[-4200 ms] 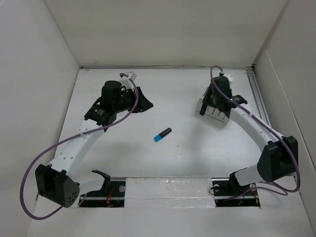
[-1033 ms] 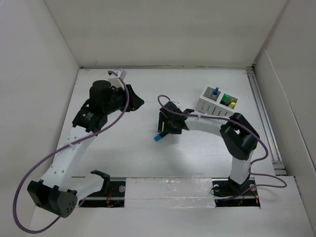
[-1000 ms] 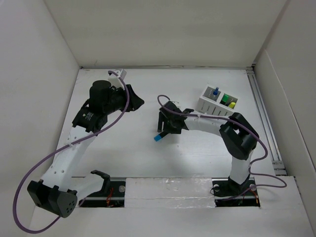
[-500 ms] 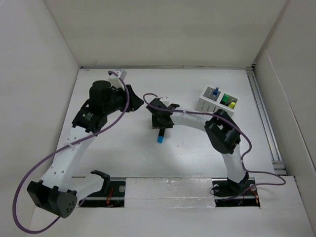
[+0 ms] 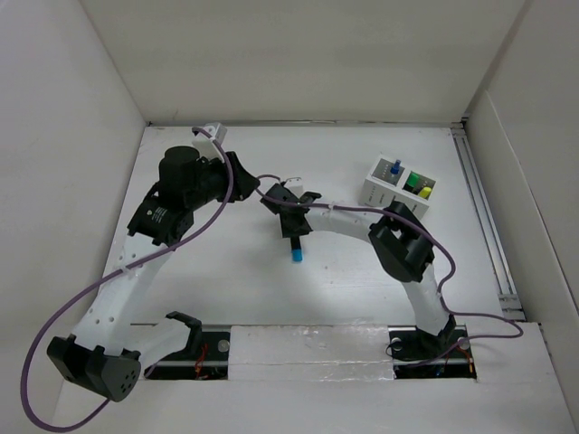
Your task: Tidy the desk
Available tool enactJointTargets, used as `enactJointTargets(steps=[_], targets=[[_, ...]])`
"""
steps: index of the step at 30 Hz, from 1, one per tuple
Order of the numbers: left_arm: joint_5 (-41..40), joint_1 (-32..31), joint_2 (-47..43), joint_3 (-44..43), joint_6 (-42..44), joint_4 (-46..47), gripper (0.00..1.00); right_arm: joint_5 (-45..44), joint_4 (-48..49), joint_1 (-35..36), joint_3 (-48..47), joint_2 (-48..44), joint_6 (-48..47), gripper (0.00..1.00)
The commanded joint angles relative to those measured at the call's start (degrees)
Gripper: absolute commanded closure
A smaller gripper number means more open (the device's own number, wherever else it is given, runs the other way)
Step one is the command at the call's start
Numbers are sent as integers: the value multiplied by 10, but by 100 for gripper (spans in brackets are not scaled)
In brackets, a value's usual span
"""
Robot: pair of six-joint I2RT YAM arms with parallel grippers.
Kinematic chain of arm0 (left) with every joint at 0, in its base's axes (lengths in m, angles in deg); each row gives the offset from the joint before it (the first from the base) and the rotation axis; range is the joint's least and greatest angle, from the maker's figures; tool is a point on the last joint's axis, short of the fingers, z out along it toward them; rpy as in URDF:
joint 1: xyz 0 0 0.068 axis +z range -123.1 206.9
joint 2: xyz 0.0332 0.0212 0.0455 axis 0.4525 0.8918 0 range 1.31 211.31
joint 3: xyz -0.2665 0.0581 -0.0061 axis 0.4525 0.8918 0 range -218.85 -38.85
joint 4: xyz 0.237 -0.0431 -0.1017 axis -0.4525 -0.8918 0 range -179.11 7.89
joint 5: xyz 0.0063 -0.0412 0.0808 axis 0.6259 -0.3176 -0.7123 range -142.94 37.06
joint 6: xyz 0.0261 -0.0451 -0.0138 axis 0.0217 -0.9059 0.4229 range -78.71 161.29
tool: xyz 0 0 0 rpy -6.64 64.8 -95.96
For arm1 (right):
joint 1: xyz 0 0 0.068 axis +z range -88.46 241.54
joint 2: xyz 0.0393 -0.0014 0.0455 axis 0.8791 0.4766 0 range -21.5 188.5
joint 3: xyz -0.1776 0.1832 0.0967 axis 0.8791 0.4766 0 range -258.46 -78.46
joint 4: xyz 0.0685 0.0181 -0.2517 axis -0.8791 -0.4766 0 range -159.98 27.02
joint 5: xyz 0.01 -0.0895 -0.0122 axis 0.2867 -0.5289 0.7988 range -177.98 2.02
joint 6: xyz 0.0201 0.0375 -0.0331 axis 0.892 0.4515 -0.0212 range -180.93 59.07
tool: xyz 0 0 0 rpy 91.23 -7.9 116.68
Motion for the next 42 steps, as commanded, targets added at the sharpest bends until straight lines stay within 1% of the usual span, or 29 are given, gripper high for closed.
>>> enactJointTargets(steps=[1, 2, 4, 5, 9, 13, 14, 17, 20, 27, 28, 31, 32, 33, 34, 35, 37, 38, 39, 42], targets=[[-2, 3, -13, -32, -2, 14, 69, -5, -46, 0, 44, 10, -13, 90], [-2, 3, -13, -32, -1, 14, 69, 0, -38, 0, 53, -4, -14, 94], [1, 3, -13, -25, 0, 14, 69, 5, -9, 0, 64, -32, -18, 96], [3, 3, -13, -21, 0, 15, 69, 14, 2, 0, 78, -64, -22, 100], [9, 3, -10, -7, 1, 16, 69, 37, 50, -6, 100, -136, -37, 100], [11, 3, 1, -15, 4, 15, 69, 52, 70, -16, 128, -213, -50, 100], [12, 3, 3, -21, 3, 16, 69, 59, 75, -33, 141, -241, -52, 100], [13, 3, 9, -24, -1, 22, 69, 70, 79, -45, 160, -284, -51, 100], [16, 3, 16, -30, -6, 25, 68, 91, 90, -72, 188, -342, -48, 100], [19, 3, 50, -69, -14, 26, 68, 153, 105, -170, 233, -462, -55, 100], [20, 3, 58, -74, -16, 28, 68, 158, 104, -196, 235, -475, -60, 100], [31, 3, 73, -87, -24, 34, 68, 175, 105, -240, 240, -518, -73, 100], [34, 3, 78, -90, -26, 36, 68, 181, 104, -272, 241, -527, -74, 100], [40, 3, 81, -94, -31, 38, 68, 189, 104, -289, 242, -539, -76, 100], [42, 3, 85, -95, -33, 46, 68, 194, 102, -307, 242, -543, -81, 100], [46, 3, 88, -96, -35, 49, 68, 201, 101, -342, 241, -546, -83, 100], [49, -2, 94, -102, -38, 56, 68, 212, 98, -376, 233, -550, -90, 100], [48, -7, 99, -107, -40, 62, 68, 219, 99, -424, 221, -550, -97, 100], [48, -7, 99, -107, -40, 62, 68, 219, 99, -425, 221, -550, -97, 100], [57, -7, 107, -111, -39, 65, 68, 222, 105, -482, 204, -537, -107, 100]])
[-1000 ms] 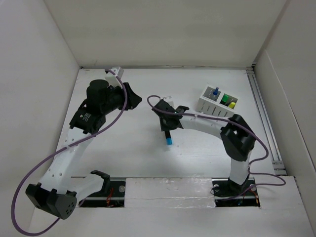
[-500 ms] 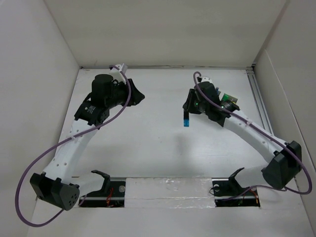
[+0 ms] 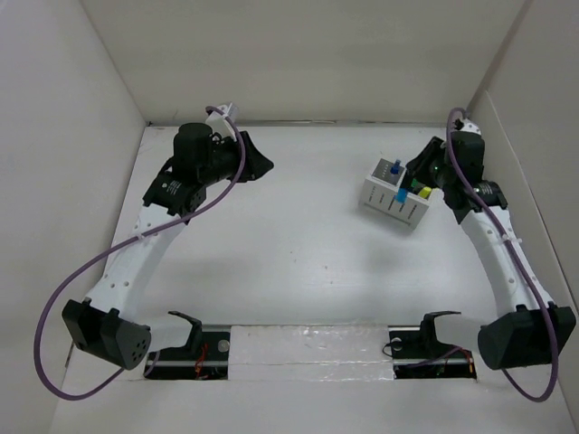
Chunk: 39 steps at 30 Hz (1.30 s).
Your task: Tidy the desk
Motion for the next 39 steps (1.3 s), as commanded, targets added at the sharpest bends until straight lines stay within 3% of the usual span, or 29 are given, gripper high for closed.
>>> enactJointTargets(steps=[1, 9, 15, 25, 39], targets=[[20, -3, 4, -29, -6, 32, 68, 14, 26, -55, -38, 12, -26, 100], [21, -3, -19, 16, -9, 59, 68, -87, 55, -124, -59, 81, -73, 100], [22, -3, -21, 32, -4, 54, 68, -121, 109, -124, -64, 125, -78, 100], [11, -3, -1, 10, 10, 25, 68, -203, 177, -84, -65, 182, -88, 100], [1, -3, 14, -12, 12, 1, 68, -305, 195, -23, -62, 241, -86, 100]])
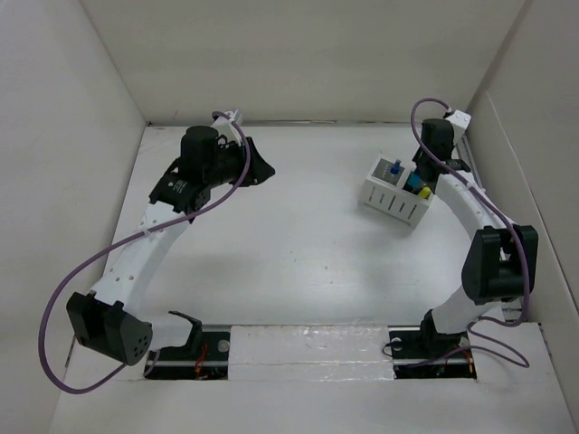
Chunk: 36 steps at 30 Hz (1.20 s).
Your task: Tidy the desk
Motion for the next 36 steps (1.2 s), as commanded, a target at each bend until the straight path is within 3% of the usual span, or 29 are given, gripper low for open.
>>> enactJointTargets(steps=[1, 14, 20, 23, 33, 36], targets=[[-2, -2, -1, -31, 6, 2, 68, -77, 27, 19, -18, 10, 0, 100], [-4, -2, 24, -53, 11, -3, 68, -129, 31, 48, 61, -19, 54, 99], [-1, -2, 35, -67, 14, 0, 68, -134, 11, 61, 68, -49, 69, 90], [1, -2, 35, -67, 14, 2, 68, -124, -19, 66, 67, -68, 90, 78], [3, -2, 33, -63, 10, 16, 68, -88, -54, 105, 64, -125, 91, 55], [7, -2, 29, -58, 9, 22, 68, -77, -75, 117, 60, -133, 95, 52]])
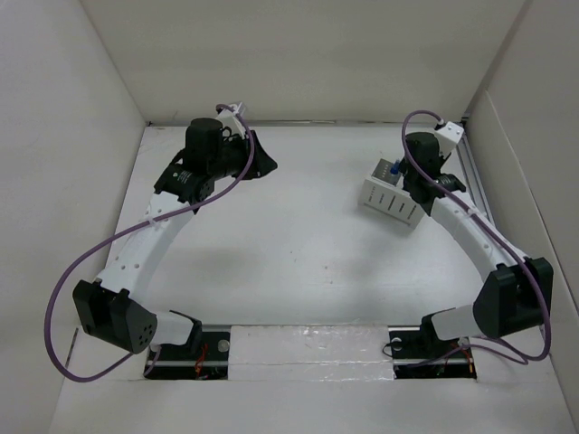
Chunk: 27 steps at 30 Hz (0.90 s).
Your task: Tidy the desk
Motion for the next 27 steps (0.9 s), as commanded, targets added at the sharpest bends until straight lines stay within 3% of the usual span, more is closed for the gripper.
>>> enactJointTargets(steps=[1, 5, 10, 11, 21, 27], targets=[[10, -2, -13, -15, 4, 30, 68, 20, -30, 14, -4, -24, 9, 50], [10, -2, -18, -9, 3, 33, 68, 39, -41, 26, 5, -47, 14, 44], [8, -2, -25, -8, 4, 32, 68, 59, -72, 50, 1, -71, 14, 29], [8, -2, -27, -7, 3, 33, 66, 66, -82, 55, 2, -88, 12, 22], [9, -2, -45, -1, -8, 45, 60, 117, -96, 85, 18, -154, -4, 0], [10, -2, -62, 0, -16, 56, 56, 139, -117, 104, 28, -199, -18, 0]])
